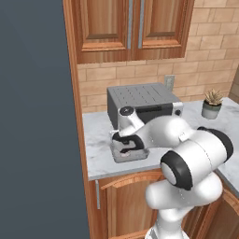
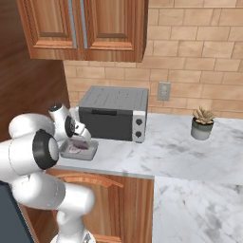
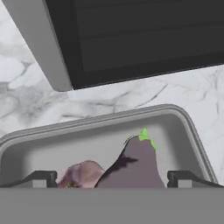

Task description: Take the garlic and eggplant out of the freezer and place them in the tupperware container on the counter. Then put the tupperware containing the vegetables back in the freezer.

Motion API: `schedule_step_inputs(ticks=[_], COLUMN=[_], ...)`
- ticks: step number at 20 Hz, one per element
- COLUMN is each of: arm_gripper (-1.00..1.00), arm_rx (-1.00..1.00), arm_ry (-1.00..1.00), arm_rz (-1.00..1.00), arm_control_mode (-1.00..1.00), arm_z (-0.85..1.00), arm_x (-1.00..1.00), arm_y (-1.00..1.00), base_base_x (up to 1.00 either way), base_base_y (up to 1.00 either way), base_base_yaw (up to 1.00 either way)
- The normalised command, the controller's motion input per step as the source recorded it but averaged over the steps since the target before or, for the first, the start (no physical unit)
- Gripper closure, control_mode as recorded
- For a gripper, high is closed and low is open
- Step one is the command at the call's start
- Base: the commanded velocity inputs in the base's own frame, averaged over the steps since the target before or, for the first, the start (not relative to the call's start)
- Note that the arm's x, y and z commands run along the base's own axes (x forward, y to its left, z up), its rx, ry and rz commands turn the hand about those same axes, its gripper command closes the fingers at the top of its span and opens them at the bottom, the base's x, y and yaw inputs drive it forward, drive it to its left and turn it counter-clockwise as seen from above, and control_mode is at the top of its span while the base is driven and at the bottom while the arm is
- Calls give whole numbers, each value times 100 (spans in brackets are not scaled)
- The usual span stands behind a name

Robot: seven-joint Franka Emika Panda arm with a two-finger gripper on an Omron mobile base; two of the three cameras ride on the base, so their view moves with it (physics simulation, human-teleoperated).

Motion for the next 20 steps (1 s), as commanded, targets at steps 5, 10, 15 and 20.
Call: schedule_step_inputs(ticks=[5, 10, 15, 20], arm_gripper=[-100, -100, -100, -100], arm_rx=[0, 1, -1, 2], arm_ry=[0, -7, -28, -8], arm_rz=[0, 0, -10, -13], arm_control_mode=[-100, -100, -100, -100], arm_z=[-39, 1, 13, 44], arm_x=[0, -7, -49, -8], arm_y=[0, 0, 0, -42], base_base_x=[0, 0, 0, 0], base_base_y=[0, 0, 0, 0], base_base_yaw=[0, 0, 0, 0])
